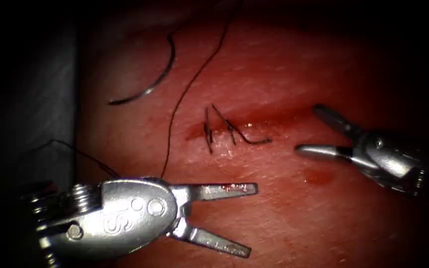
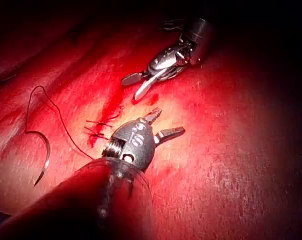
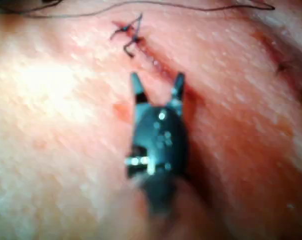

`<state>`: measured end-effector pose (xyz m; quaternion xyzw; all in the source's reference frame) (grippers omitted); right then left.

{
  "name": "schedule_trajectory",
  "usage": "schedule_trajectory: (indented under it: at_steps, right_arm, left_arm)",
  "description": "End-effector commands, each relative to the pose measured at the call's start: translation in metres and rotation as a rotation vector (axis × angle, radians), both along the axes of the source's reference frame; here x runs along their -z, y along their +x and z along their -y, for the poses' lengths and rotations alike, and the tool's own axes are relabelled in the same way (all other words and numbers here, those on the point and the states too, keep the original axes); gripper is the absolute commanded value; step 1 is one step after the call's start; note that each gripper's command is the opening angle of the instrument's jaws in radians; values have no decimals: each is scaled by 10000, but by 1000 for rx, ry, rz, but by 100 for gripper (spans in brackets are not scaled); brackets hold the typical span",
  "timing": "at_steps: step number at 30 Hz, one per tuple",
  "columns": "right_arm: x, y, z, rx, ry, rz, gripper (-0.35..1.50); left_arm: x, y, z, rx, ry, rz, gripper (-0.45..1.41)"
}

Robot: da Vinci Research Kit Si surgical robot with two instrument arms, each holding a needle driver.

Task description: Wound Closure

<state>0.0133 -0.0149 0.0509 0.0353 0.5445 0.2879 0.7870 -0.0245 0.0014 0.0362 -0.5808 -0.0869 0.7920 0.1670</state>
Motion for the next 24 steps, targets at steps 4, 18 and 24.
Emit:
schedule_trajectory:
  at_steps: [4, 18, 24]
  right_arm:
    - [-5, 0, 8, 4, 4, -4, 96]
    - [-5, -7, 6, 9, 5, -6, 78]
    - [-5, -7, 6, 9, 5, -6, 78]
  left_arm:
    - [-30, -35, -5, 52, -89, -119, 37]
    - [-88, -40, -16, 170, -160, -532, 22]
    - [-111, -63, -9, 161, -141, -612, 22]
